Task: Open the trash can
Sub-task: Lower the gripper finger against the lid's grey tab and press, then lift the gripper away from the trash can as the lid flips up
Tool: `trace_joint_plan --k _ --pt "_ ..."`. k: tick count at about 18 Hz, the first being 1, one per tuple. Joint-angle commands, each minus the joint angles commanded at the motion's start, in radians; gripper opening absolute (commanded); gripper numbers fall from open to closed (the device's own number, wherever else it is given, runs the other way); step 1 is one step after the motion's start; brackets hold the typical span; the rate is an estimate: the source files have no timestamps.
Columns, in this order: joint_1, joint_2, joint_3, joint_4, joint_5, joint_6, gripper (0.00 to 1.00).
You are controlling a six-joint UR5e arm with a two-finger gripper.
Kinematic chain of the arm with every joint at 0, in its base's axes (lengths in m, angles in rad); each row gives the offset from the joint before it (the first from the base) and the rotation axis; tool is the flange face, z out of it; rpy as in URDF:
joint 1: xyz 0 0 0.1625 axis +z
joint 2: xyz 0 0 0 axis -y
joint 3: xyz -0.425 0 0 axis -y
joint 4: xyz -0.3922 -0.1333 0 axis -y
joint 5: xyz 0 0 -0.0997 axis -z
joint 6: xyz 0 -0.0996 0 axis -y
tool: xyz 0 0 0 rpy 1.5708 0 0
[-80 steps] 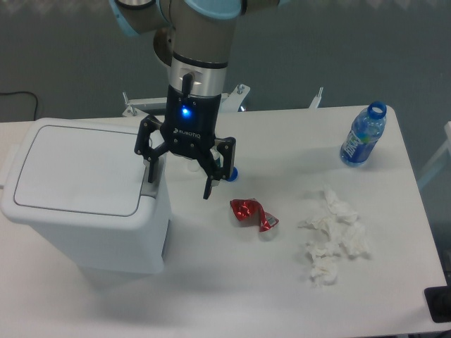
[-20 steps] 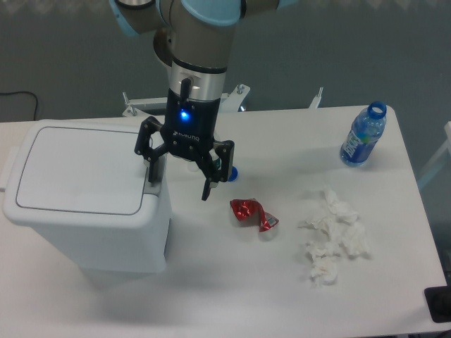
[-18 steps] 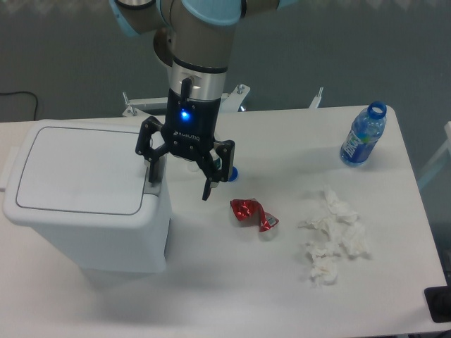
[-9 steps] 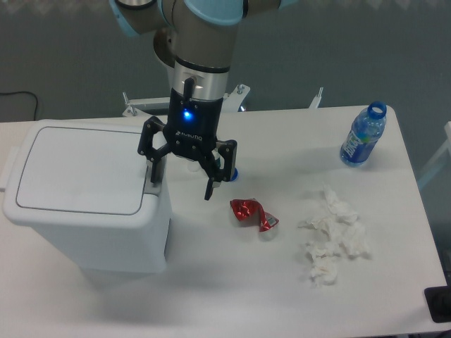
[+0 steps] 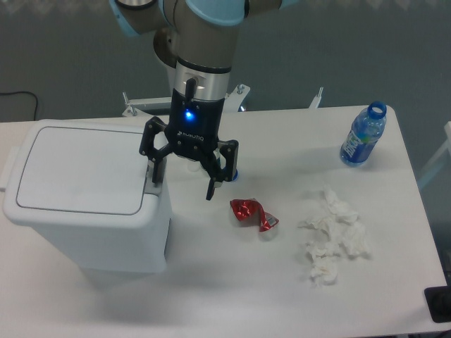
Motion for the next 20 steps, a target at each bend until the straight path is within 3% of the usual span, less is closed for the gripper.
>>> trace_joint_plan --k 11,16,20 --pt "0.020 0.006 0.011 -0.003 -0.003 0.000 1.00" --pt "0.058 0.000 0.052 -0.002 0.002 0.003 1.00" --pt "0.118 -0.003 0.057 -0.002 0.008 0.113 1.00"
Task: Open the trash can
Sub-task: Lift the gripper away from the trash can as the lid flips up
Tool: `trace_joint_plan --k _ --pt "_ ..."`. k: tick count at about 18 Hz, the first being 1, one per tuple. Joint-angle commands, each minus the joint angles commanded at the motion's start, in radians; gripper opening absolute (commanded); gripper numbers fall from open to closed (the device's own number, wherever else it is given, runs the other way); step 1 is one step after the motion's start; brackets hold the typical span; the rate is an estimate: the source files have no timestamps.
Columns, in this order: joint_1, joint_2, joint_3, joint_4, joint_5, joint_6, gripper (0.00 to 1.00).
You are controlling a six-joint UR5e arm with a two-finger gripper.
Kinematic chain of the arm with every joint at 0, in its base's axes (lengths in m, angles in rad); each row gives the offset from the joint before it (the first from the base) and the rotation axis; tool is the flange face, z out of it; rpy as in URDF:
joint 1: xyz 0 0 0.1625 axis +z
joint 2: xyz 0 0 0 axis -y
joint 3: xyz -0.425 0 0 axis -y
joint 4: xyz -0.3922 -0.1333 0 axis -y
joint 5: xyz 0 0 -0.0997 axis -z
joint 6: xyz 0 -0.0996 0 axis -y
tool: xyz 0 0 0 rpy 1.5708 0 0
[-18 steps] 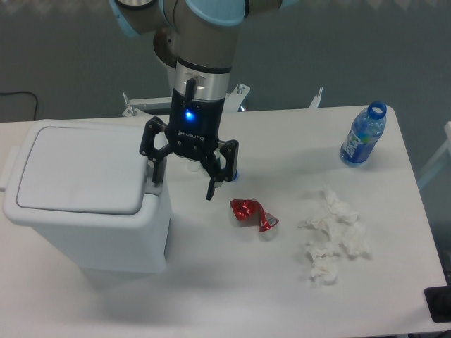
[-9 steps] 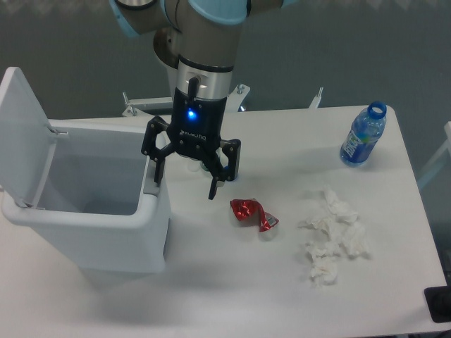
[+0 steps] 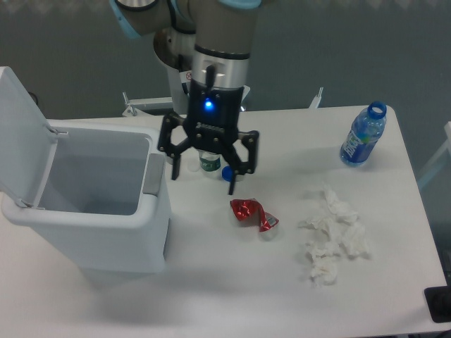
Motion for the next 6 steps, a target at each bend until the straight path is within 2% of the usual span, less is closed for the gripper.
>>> trace_joint_plan --k 1,4,6 --pt "0.008 -0.008 0.000 0.005 0.012 0.029 1.00" --pt "0.015 -0.023 0.000 0.005 0.142 0.170 1.00" --pt "0.023 -0.034 -0.002 0.005 0.170 0.250 1.00"
